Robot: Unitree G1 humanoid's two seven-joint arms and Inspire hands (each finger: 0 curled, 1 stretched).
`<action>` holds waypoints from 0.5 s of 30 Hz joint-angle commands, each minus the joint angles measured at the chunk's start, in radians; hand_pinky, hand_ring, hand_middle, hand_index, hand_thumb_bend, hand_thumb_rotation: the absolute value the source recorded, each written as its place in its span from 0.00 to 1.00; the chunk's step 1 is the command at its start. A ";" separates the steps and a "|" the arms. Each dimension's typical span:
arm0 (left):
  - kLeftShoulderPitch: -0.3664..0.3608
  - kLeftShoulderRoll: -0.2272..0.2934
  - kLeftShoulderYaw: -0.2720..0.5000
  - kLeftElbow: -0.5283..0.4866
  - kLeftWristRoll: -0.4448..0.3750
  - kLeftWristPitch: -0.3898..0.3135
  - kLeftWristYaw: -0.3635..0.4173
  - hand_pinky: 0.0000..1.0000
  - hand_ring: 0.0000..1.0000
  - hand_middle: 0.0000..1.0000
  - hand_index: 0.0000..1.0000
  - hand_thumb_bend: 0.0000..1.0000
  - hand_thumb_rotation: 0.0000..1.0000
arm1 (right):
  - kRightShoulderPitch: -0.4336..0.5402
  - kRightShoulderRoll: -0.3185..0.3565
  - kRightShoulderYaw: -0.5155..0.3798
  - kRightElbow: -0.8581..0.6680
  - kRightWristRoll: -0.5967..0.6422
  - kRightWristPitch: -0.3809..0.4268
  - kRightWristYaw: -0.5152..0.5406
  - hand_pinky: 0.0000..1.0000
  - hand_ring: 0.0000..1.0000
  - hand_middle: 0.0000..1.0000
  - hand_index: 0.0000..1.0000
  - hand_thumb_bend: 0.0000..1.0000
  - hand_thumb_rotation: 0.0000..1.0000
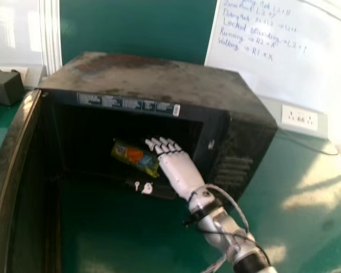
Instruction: Put biscuit inside oven
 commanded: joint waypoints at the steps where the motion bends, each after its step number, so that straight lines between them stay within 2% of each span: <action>1: 0.004 0.001 0.002 0.009 -0.005 0.001 -0.004 0.90 0.87 0.89 0.88 1.00 0.92 | 0.042 -0.030 -0.034 -0.052 0.008 0.016 0.020 1.00 1.00 1.00 1.00 1.00 1.00; 10: 0.008 -0.010 -0.002 -0.006 0.004 0.005 0.003 0.93 0.88 0.90 0.90 1.00 0.93 | 0.181 -0.090 -0.113 -0.236 0.030 -0.026 0.079 1.00 1.00 1.00 1.00 1.00 1.00; 15: -0.001 -0.002 0.003 0.006 0.009 -0.010 -0.004 0.90 0.88 0.91 0.92 1.00 0.93 | 0.289 -0.124 -0.178 -0.310 0.152 -0.100 0.153 0.99 1.00 1.00 1.00 1.00 0.99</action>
